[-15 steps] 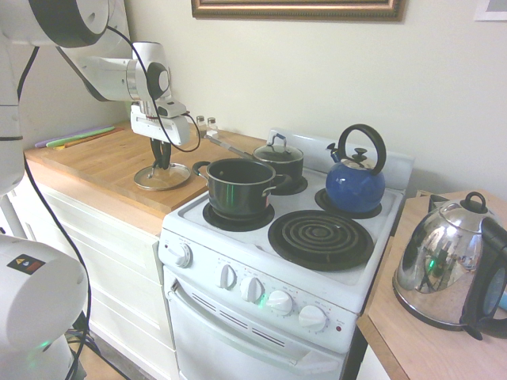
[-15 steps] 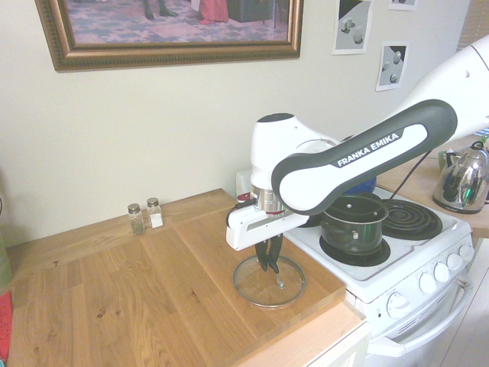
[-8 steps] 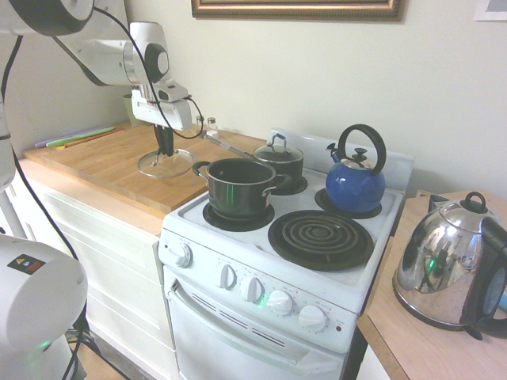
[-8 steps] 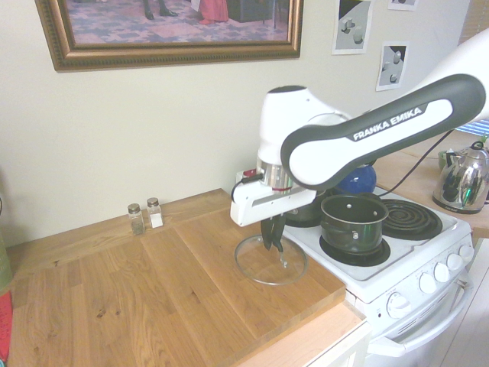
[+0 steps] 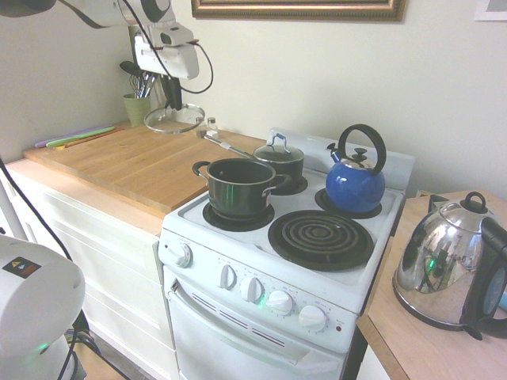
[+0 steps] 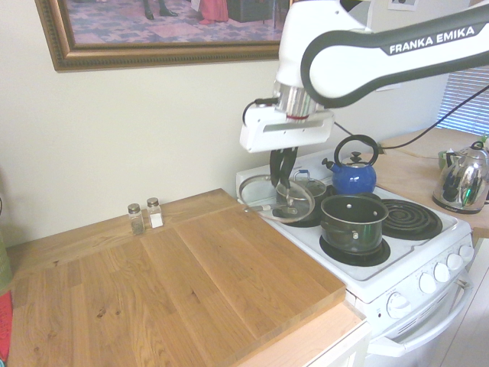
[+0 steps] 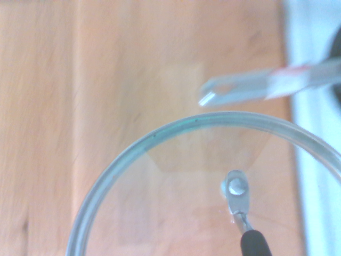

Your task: Cover the lid of the pot

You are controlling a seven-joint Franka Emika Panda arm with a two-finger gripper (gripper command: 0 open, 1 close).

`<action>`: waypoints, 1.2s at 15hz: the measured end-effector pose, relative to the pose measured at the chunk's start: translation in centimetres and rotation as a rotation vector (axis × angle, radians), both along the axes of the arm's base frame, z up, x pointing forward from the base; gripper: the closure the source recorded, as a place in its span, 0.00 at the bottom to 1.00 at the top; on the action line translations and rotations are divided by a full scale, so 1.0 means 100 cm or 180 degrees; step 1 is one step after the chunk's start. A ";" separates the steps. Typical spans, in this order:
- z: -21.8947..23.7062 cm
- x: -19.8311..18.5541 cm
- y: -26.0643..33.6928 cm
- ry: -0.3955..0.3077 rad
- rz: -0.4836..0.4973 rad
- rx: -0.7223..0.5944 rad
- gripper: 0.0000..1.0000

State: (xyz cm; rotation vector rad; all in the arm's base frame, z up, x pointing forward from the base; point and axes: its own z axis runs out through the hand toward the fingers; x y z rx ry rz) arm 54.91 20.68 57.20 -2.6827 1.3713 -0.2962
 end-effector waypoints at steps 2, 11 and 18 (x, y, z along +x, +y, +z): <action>0.016 0.006 -0.035 -0.0014 -0.0179 0.0035 1.00; -0.006 0.003 -0.203 0.0247 -0.0736 0.0054 1.00; -0.078 -0.009 -0.216 0.0489 -0.0685 0.0014 1.00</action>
